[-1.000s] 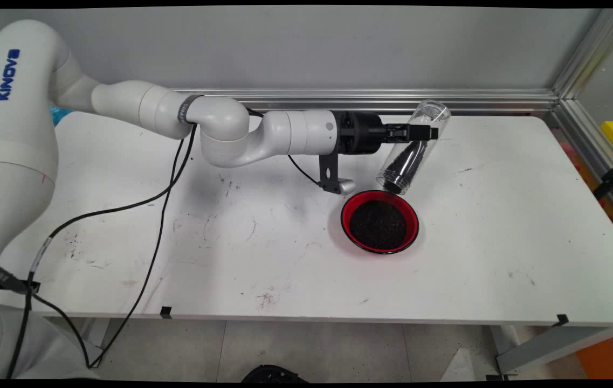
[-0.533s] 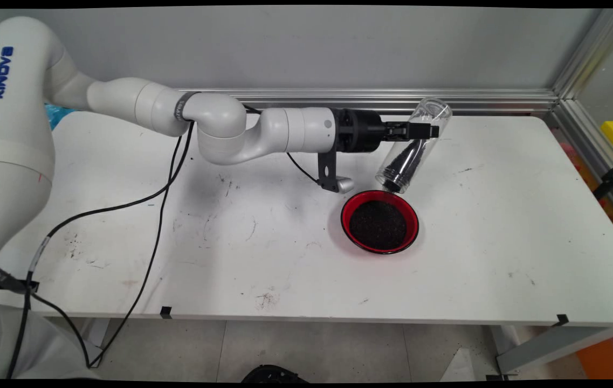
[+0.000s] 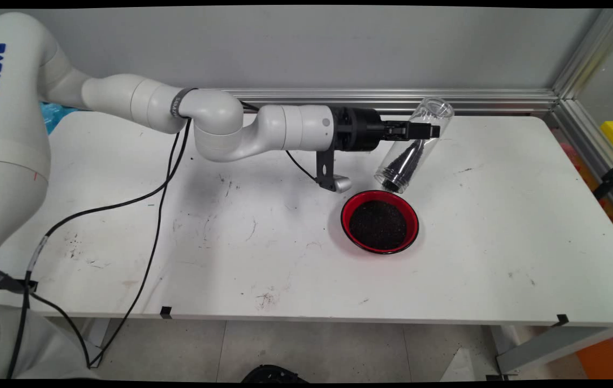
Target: Pour the black seasoning powder in the red bowl
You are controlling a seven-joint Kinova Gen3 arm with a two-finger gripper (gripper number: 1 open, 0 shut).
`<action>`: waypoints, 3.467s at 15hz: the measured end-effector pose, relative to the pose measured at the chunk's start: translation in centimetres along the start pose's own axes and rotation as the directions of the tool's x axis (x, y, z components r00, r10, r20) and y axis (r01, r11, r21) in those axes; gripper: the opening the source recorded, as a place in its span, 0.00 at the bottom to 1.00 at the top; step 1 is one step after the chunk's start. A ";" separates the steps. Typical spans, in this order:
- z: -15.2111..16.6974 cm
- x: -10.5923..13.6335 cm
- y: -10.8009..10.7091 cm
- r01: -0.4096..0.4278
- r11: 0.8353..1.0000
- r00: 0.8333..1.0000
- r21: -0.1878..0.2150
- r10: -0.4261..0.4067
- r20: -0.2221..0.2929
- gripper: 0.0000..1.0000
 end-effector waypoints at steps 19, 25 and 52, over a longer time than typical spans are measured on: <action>-0.4 -0.1 -0.2 -0.036 0.999 0.999 0.035 0.037 -0.020 0.00; -0.3 -0.2 -0.2 -0.036 0.999 0.999 0.032 0.037 -0.020 0.00; -1.8 -2.1 -3.1 0.112 0.989 0.993 -0.097 -0.114 -0.024 0.00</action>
